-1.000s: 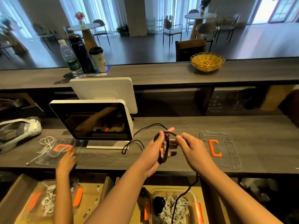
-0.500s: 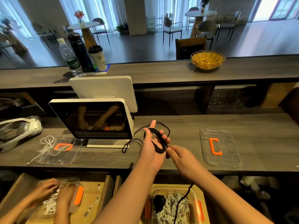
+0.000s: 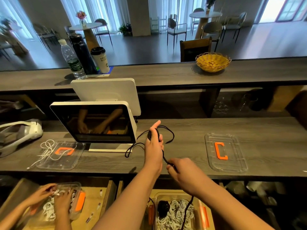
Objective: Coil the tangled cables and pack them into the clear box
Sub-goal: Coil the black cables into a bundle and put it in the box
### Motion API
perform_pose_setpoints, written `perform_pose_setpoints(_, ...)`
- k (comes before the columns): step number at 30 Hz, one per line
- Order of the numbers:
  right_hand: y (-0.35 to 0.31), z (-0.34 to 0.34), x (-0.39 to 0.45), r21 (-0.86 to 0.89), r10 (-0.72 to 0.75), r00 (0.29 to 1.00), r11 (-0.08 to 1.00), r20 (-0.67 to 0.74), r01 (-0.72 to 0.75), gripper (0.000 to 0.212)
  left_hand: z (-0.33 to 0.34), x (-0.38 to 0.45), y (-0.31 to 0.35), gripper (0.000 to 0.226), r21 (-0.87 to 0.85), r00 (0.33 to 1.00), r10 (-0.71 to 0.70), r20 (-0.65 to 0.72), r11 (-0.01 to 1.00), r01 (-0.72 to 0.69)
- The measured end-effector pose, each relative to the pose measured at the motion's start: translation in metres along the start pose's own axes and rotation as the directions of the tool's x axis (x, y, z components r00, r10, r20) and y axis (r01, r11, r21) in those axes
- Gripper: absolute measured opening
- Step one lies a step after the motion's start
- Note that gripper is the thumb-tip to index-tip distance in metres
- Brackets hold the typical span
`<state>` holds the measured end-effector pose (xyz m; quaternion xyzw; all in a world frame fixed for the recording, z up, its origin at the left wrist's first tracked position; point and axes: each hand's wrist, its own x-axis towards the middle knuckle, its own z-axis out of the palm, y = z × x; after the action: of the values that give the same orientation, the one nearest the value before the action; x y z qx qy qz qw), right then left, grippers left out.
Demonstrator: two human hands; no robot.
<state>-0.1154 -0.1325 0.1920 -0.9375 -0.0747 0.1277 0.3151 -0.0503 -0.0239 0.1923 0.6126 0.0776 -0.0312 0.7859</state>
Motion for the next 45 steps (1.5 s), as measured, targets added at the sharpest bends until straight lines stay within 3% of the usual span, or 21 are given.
perform_pose_setpoints(5,-0.009,-0.014,-0.004,0.245,-0.012,0.992,0.969,0.125,-0.019,0.03,0.0,-0.005,0.001,0.04,0.363,0.992,0.102,0.08,0.923,-0.125)
perform_pose_setpoints(9,-0.005,-0.027,-0.007,0.523,0.019,0.994,0.849,0.112,-0.075,0.021,0.005,0.0,0.009,0.051,0.534,0.992,0.05,0.116,0.839,-0.105)
perform_pose_setpoints(12,-0.007,-0.031,-0.009,0.588,0.037,0.997,0.806,0.072,-0.073,0.02,0.002,0.007,0.009,0.054,0.589,0.986,-0.019,0.167,0.803,-0.084)
perform_pose_setpoints(17,-0.009,-0.042,-0.003,0.152,-0.141,0.972,0.973,-0.189,0.171,0.01,-0.003,0.013,0.027,0.077,0.674,0.903,-0.271,0.333,0.738,-0.027)
perform_pose_setpoints(19,-0.008,-0.049,0.001,0.046,-0.148,0.939,0.984,-0.31,0.17,0.01,-0.002,0.008,0.036,0.083,0.673,0.849,-0.378,0.368,0.739,0.038)
perform_pose_setpoints(22,-0.004,-0.058,0.008,-0.088,-0.178,0.878,0.984,-0.445,0.155,0.013,-0.006,0.0,0.04,0.074,0.647,0.755,-0.464,0.463,0.759,0.071)
perform_pose_setpoints(24,-0.002,-0.061,0.012,-0.103,-0.189,0.864,0.982,-0.466,0.16,0.014,-0.012,-0.001,0.041,0.061,0.658,0.71,-0.476,0.519,0.753,0.024)
perform_pose_setpoints(27,0.001,-0.063,0.016,-0.064,-0.199,0.888,0.98,-0.415,0.19,0.021,-0.02,0.003,0.042,0.067,0.701,0.685,-0.501,0.529,0.713,-0.021)
perform_pose_setpoints(30,-0.003,-0.066,0.016,-0.077,-0.294,0.896,0.955,-0.332,0.285,0.02,-0.025,0.001,0.042,0.052,0.722,0.621,-0.581,0.526,0.691,0.034)
perform_pose_setpoints(35,-0.009,-0.072,0.025,-0.079,-0.303,0.89,0.953,-0.341,0.294,0.02,-0.034,-0.002,0.042,0.055,0.671,0.497,-0.647,0.578,0.724,0.162)
perform_pose_setpoints(38,-0.005,-0.063,0.024,0.011,-0.264,0.906,0.959,-0.332,0.284,0.013,-0.037,-0.009,0.043,0.054,0.603,0.567,-0.568,0.596,0.783,0.151)
perform_pose_setpoints(42,-0.002,-0.06,0.02,0.208,-0.078,0.901,0.961,-0.426,0.182,0.011,-0.032,-0.014,0.039,0.045,0.398,0.751,-0.406,0.521,0.894,0.207)
perform_pose_setpoints(45,-0.006,-0.053,0.017,0.274,-0.029,0.922,0.951,-0.387,0.145,0.015,-0.033,-0.019,0.03,0.046,0.265,0.8,-0.347,0.489,0.933,0.243)
